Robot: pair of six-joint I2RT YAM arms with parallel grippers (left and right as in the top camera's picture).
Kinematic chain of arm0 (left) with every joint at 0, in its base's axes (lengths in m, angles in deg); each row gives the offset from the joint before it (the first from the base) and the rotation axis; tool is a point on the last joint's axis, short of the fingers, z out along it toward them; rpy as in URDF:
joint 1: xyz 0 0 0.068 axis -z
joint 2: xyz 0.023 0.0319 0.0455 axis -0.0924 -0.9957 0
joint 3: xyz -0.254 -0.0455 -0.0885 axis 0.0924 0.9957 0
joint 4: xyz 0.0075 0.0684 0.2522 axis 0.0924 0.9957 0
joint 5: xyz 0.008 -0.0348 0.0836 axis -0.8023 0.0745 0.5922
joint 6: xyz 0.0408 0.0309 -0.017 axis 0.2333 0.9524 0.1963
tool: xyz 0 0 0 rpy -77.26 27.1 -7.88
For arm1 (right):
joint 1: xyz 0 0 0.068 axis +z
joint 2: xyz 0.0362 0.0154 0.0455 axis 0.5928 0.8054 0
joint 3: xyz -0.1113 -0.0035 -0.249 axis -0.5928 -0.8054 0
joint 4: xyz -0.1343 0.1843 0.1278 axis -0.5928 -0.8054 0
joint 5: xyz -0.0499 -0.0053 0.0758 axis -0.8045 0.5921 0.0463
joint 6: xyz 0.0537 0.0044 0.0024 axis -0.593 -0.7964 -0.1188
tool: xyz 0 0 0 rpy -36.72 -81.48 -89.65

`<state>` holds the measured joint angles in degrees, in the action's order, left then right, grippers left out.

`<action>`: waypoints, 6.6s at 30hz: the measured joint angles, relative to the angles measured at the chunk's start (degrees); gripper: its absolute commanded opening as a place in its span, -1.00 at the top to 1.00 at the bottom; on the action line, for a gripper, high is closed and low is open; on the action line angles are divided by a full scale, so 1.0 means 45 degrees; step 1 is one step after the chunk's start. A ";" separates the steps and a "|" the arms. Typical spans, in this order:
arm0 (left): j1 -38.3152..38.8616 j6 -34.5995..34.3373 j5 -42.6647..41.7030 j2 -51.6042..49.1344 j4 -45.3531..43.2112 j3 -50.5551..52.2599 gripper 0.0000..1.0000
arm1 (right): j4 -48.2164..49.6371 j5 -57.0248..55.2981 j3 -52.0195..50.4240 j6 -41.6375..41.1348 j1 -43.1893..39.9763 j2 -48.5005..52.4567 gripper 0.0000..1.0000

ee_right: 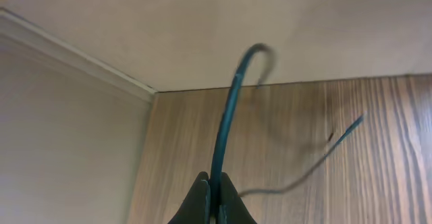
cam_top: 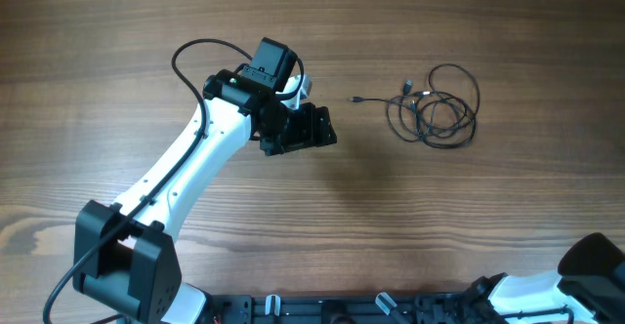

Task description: Untangle cables

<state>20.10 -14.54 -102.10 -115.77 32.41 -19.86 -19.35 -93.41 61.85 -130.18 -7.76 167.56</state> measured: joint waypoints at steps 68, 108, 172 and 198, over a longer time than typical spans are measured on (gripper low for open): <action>0.0000 0.0068 0.1996 0.0000 0.0622 0.0000 -0.60 | -0.0092 0.4090 -0.6698 0.8204 0.8267 0.2832 -0.69; -0.0913 -0.1263 0.5571 0.0000 0.1957 0.0000 -0.70 | 0.5081 0.6698 -1.2458 0.5979 1.1419 0.2841 0.91; -0.0597 -0.2215 0.1394 0.0000 -0.6751 0.4580 -0.54 | 0.4226 0.5926 -1.2463 0.6285 1.4523 0.2841 0.91; -0.0602 -0.2812 0.1185 -0.1676 -0.7932 0.4600 0.20 | 0.4226 0.5921 -1.2463 0.6285 1.4523 0.2841 0.91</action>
<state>17.39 -27.19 -96.76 -123.31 -3.28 0.84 -0.34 -66.77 5.77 -101.90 57.59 180.35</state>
